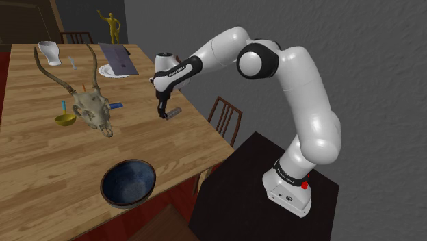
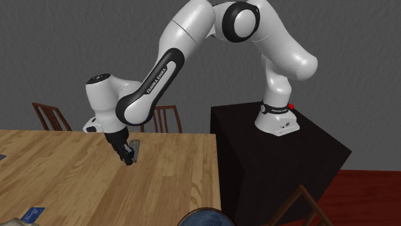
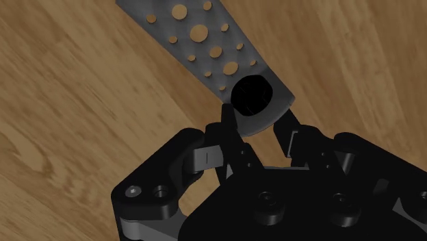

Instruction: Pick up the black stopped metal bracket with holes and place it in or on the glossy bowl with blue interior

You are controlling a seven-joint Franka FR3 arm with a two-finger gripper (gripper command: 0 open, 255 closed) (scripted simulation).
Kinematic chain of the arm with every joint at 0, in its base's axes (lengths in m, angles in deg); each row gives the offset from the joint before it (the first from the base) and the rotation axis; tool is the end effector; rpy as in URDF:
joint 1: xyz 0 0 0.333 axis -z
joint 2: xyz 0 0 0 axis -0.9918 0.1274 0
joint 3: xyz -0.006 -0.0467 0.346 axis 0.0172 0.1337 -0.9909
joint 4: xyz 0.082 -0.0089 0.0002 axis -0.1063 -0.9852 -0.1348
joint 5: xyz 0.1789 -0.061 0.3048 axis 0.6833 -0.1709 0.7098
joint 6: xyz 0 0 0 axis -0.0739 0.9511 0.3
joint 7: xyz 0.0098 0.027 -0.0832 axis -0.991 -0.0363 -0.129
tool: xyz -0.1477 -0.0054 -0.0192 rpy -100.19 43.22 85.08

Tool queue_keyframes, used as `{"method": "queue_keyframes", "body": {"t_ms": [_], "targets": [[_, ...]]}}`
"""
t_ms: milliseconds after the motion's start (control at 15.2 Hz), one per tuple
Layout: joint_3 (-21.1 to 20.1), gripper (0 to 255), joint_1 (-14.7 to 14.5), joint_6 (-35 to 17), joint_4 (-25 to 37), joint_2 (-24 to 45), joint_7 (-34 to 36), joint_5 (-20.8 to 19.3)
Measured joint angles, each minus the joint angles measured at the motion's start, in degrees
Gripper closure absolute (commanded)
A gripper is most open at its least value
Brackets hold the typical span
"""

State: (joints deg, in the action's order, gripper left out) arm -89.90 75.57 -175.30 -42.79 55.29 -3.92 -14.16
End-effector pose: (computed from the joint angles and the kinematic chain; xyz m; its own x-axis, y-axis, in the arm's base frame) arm 0.7011 0.0985 0.1722 0.7610 0.6486 0.0112 0.6487 -0.7610 -0.0093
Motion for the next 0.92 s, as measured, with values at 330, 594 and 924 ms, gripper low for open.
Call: {"method": "queue_keyframes", "body": {"t_ms": [330,594,924], "targets": [[-0.03,255,-0.11,2.22,-0.37,-2.6,0.16,0.01],[-0.05,255,0.03,4.06,-0.63,-4.71,0.03,0.05],[-0.07,255,0.0,6.66,-0.14,-6.81,0.11,0.06]]}}
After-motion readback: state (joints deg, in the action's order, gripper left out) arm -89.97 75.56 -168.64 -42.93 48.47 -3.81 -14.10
